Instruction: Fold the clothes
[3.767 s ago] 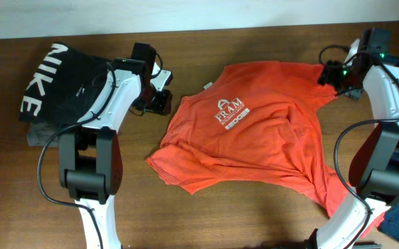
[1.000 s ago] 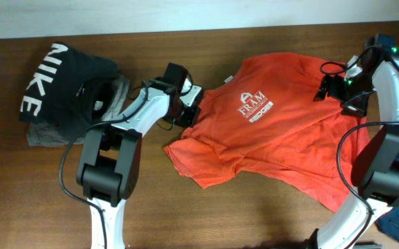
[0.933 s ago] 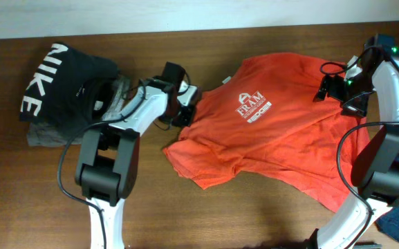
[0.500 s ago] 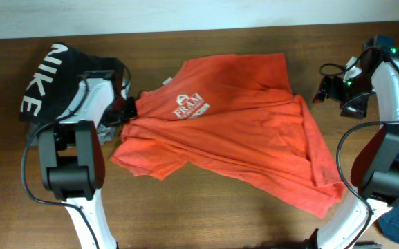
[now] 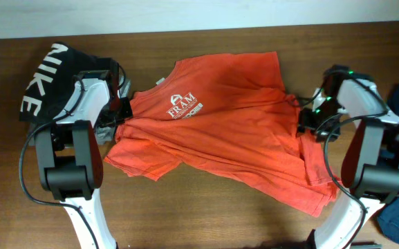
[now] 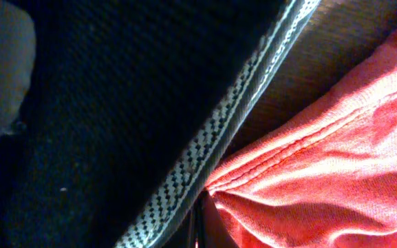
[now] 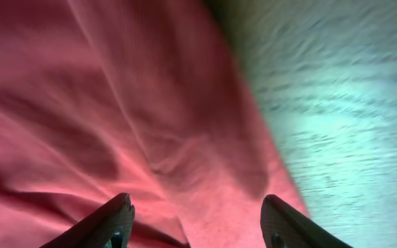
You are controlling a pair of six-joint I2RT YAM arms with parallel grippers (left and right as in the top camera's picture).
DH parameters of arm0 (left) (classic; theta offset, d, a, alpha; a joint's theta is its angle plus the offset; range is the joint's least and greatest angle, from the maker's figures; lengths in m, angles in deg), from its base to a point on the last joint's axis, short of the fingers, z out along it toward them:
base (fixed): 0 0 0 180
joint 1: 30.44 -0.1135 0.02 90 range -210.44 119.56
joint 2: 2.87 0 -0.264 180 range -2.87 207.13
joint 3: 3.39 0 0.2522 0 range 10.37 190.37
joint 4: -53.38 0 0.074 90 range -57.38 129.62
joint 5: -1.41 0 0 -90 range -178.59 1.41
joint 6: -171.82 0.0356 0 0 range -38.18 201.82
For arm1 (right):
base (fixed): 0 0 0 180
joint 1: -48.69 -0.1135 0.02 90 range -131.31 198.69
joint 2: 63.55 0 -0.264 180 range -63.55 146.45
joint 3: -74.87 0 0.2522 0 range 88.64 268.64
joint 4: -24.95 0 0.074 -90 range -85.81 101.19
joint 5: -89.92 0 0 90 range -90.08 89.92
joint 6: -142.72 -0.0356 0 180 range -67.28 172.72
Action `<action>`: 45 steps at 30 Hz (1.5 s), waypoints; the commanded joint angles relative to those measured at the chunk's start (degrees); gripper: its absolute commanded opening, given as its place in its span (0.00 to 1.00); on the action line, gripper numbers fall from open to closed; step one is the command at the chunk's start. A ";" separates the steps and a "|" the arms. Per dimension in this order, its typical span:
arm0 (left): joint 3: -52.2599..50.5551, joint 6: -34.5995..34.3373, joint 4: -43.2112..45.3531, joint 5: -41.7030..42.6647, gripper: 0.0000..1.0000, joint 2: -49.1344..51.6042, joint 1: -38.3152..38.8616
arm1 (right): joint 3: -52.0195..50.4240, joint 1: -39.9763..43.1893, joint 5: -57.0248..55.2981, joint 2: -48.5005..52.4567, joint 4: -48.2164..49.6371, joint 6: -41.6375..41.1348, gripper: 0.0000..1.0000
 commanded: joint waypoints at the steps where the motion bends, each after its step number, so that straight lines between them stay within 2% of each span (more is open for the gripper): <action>1: -2.51 -1.11 -0.39 -3.41 0.00 3.96 -1.01 | -1.92 -0.94 -4.61 -0.94 1.07 -1.95 0.53; 2: -2.51 -1.11 -0.37 -3.41 0.00 3.96 -1.01 | -1.92 -0.94 -4.72 -0.94 1.20 -2.23 0.46; 4: -2.51 -1.11 -0.35 -3.39 0.00 3.96 -1.01 | -1.68 -0.85 -6.88 -0.98 1.36 -3.21 0.23; 5: -2.51 -1.11 -0.35 -3.39 0.00 3.96 -1.01 | -1.31 -0.81 -8.85 -0.98 1.18 -3.32 0.14; 7: -2.51 -1.11 -0.28 -3.19 0.00 3.96 -1.01 | 1.01 -0.48 -13.90 -0.98 0.52 -5.14 0.04; 14: -2.51 -1.09 -0.11 -2.97 0.00 3.96 -1.01 | 13.66 2.12 -17.88 -0.98 1.51 -3.87 0.04; 16: -2.51 -1.11 0.11 -2.10 0.00 3.96 -1.01 | 18.01 3.21 -21.18 -0.98 5.09 -2.58 0.04; 20: -2.51 -1.09 0.15 -0.83 0.00 3.96 -1.01 | 20.39 5.68 -23.69 -0.98 14.73 -1.64 0.04; 21: -2.51 -1.09 0.13 -0.83 0.00 3.96 -1.01 | 20.39 6.21 -23.69 -0.96 15.67 -1.38 0.14; 23: -2.51 -1.09 0.11 -0.81 0.00 3.96 -1.01 | 20.39 6.75 -23.69 -0.85 16.33 -1.36 0.68; 24: -2.51 -1.09 0.11 -0.81 0.00 3.96 -1.01 | 20.39 7.28 -23.69 -0.85 16.09 -1.36 0.78; 27: -2.51 -1.09 0.13 -0.81 0.00 3.96 -1.01 | 20.39 8.20 -21.24 -0.87 12.59 -1.42 0.79; 28: -2.51 -1.11 0.15 -0.81 0.00 3.96 -1.01 | 20.39 8.52 -17.97 -0.87 9.22 -1.51 0.83; 32: -2.45 -0.68 0.15 -0.81 0.02 3.96 -1.01 | 19.47 8.70 -4.31 -0.87 -3.30 -3.15 0.83; 35: -2.16 0.50 0.11 0.20 0.03 3.96 -1.01 | 17.11 8.72 -2.10 -0.87 -8.44 -3.19 0.83; 36: -2.05 1.07 0.11 0.79 0.03 3.96 -1.01 | 16.02 8.72 -1.20 -0.87 -8.44 -3.19 0.81; 37: -1.79 1.51 0.04 1.70 0.03 3.96 -1.01 | 14.67 8.72 0.50 -0.87 -7.54 -3.17 0.75; 39: -1.25 1.49 -0.13 2.82 0.04 3.96 -1.01 | 10.56 8.70 6.01 -0.87 -1.55 -3.10 0.68; 40: -0.52 2.54 -0.26 4.96 0.03 3.93 -1.01 | 5.38 8.66 12.11 -0.87 7.82 -2.71 0.34; 41: 0.24 4.31 -0.44 7.39 0.04 3.93 -1.01 | 1.84 8.44 15.06 -0.87 13.90 -2.75 0.10; 42: 1.46 5.95 -1.29 9.46 0.04 3.93 -1.01 | -0.52 8.26 16.31 -0.87 17.35 -3.15 0.04; 45: 6.82 10.29 -5.22 13.55 0.08 3.91 -0.81 | -8.13 7.65 9.62 -0.81 26.10 -10.60 0.04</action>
